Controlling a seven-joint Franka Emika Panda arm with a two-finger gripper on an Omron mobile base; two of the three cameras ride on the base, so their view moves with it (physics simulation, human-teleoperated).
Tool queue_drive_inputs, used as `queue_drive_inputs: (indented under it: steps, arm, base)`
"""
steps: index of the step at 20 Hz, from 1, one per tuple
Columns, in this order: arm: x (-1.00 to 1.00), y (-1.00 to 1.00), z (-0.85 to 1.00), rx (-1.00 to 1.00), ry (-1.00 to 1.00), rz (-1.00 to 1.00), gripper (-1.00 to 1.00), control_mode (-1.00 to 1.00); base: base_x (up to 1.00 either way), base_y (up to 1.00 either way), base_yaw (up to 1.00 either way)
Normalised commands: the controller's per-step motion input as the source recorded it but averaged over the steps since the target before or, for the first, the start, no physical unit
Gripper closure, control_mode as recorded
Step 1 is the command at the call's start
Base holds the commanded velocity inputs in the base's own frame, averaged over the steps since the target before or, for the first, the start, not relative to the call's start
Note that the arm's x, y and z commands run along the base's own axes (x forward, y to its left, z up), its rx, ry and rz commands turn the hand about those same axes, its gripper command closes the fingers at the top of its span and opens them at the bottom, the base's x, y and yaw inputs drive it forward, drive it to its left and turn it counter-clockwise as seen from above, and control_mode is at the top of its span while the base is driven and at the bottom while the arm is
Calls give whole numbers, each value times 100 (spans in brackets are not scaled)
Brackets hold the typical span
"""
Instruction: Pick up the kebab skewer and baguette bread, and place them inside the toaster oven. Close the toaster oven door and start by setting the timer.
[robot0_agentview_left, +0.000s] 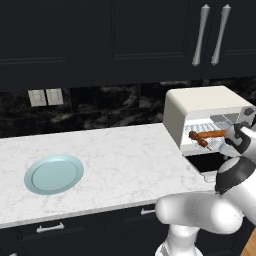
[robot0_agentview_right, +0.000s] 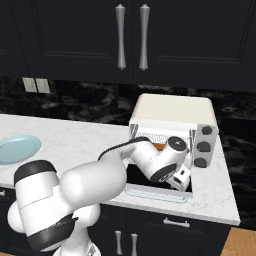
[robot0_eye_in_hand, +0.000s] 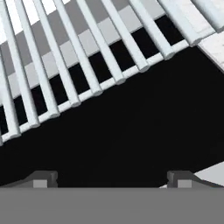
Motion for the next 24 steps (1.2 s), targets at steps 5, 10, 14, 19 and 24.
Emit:
queue_drive_inputs:
  steps: [5, 10, 14, 19, 24]
  arm:
    - [21, 0, -22, -6, 0, -3, -100, -100]
    - [11, -1, -16, -14, 0, -7, -100, -100]
    - [0, 0, -1, -6, 0, -8, -100, -100]
    - [0, 0, 10, 0, 0, -13, -100, -100]
    - [26, 0, 13, 4, 0, -15, -100, -100]
  base:
    - [0, 0, 0]
    - [0, 0, 0]
    - [0, 0, 0]
    - [0, 0, 0]
    - [0, 0, 0]
